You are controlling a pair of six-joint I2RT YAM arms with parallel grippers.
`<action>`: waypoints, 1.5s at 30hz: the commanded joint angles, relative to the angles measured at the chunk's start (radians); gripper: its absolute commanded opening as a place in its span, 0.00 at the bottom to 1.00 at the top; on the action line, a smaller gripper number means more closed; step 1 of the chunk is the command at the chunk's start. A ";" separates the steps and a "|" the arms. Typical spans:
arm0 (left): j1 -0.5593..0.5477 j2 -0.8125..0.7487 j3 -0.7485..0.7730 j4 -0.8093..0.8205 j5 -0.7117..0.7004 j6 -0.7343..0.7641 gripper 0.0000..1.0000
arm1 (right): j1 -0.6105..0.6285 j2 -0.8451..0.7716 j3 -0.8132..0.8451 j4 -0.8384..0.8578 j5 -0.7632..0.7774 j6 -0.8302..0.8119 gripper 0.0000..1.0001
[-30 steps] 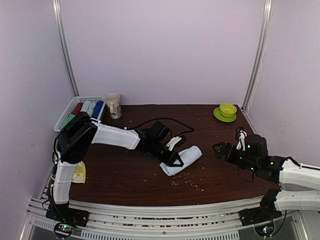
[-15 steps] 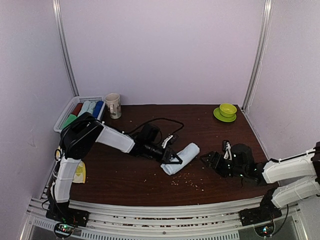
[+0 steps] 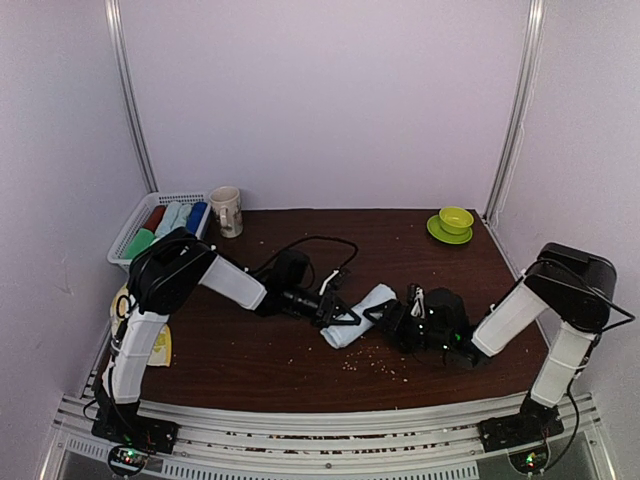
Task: Roll the towels
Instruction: Roll the towel at the center of the board, then pick up the towel from the center of the board.
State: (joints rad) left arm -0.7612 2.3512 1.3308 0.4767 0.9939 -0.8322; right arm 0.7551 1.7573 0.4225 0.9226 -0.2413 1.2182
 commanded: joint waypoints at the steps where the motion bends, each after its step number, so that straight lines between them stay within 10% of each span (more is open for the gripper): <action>1: 0.028 0.094 -0.045 -0.135 -0.021 -0.012 0.00 | 0.007 0.130 0.041 0.153 -0.031 0.099 0.81; 32: 0.072 0.136 -0.125 0.235 0.093 -0.264 0.00 | 0.052 0.317 0.263 0.050 0.016 0.129 0.75; 39: 0.071 0.118 -0.150 0.228 0.105 -0.239 0.00 | 0.053 0.351 0.263 0.189 0.002 0.111 0.49; 45: 0.072 0.077 -0.175 0.144 0.087 -0.159 0.22 | 0.047 0.352 0.216 0.314 -0.001 0.089 0.07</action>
State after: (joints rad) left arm -0.6777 2.3829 1.2194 0.8520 1.1042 -1.0901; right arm 0.7856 2.0811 0.6682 1.1950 -0.2192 1.3521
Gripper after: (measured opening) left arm 0.174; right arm 0.184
